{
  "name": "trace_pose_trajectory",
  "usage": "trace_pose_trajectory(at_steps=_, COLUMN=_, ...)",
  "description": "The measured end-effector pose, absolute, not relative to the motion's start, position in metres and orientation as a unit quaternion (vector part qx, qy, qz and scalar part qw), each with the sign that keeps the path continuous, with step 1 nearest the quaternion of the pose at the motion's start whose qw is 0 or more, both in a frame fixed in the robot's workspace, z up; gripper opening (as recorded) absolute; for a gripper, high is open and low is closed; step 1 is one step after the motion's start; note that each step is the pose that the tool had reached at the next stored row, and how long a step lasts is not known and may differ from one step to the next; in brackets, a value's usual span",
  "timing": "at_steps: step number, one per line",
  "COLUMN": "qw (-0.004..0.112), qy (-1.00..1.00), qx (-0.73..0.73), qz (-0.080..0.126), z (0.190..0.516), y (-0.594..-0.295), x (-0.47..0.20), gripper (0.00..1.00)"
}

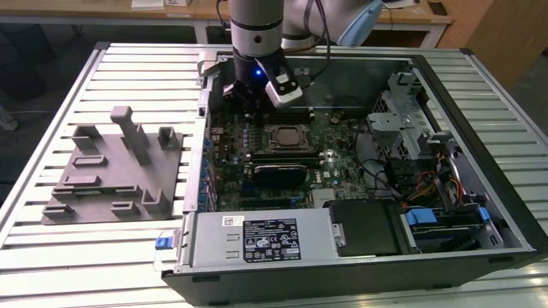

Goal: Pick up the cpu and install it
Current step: 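Install the first cpu locking lever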

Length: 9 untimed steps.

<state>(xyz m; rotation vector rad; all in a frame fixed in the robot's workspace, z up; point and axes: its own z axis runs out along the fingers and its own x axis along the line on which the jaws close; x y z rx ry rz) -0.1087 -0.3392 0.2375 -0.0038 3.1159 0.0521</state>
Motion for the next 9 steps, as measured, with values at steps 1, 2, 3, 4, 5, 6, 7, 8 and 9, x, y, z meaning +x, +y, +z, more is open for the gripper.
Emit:
trace_pose_trajectory(at_steps=1, qw=0.013, qy=1.000, qx=-0.001, qz=0.019, z=0.2375, y=-0.3392, x=-0.1090, gripper=0.11)
trace_pose_trajectory(at_steps=2, qw=0.013, qy=1.000, qx=-0.001, qz=0.022, z=0.2375, y=-0.3392, x=-0.1093, gripper=0.11)
trace_pose_trajectory(at_steps=3, qw=0.013, qy=1.000, qx=-0.001, qz=0.025, z=0.2375, y=-0.3392, x=-0.1095, gripper=0.11)
trace_pose_trajectory(at_steps=4, qw=0.013, qy=1.000, qx=-0.001, qz=0.028, z=0.2375, y=-0.3392, x=-0.1096, gripper=0.11)
trace_pose_trajectory(at_steps=5, qw=0.013, qy=0.999, qx=-0.001, qz=0.031, z=0.2374, y=-0.3392, x=-0.1098, gripper=0.11)
trace_pose_trajectory(at_steps=6, qw=0.013, qy=0.999, qx=-0.001, qz=0.035, z=0.2375, y=-0.3391, x=-0.1103, gripper=0.11)
trace_pose_trajectory(at_steps=7, qw=0.013, qy=0.999, qx=-0.001, qz=0.038, z=0.2375, y=-0.3392, x=-0.1106, gripper=0.11)
trace_pose_trajectory(at_steps=8, qw=0.013, qy=0.999, qx=-0.001, qz=0.043, z=0.2375, y=-0.3392, x=-0.1108, gripper=0.11)
trace_pose_trajectory(at_steps=9, qw=0.013, qy=0.999, qx=-0.001, qz=0.047, z=0.2375, y=-0.3392, x=-0.1109, gripper=0.11)
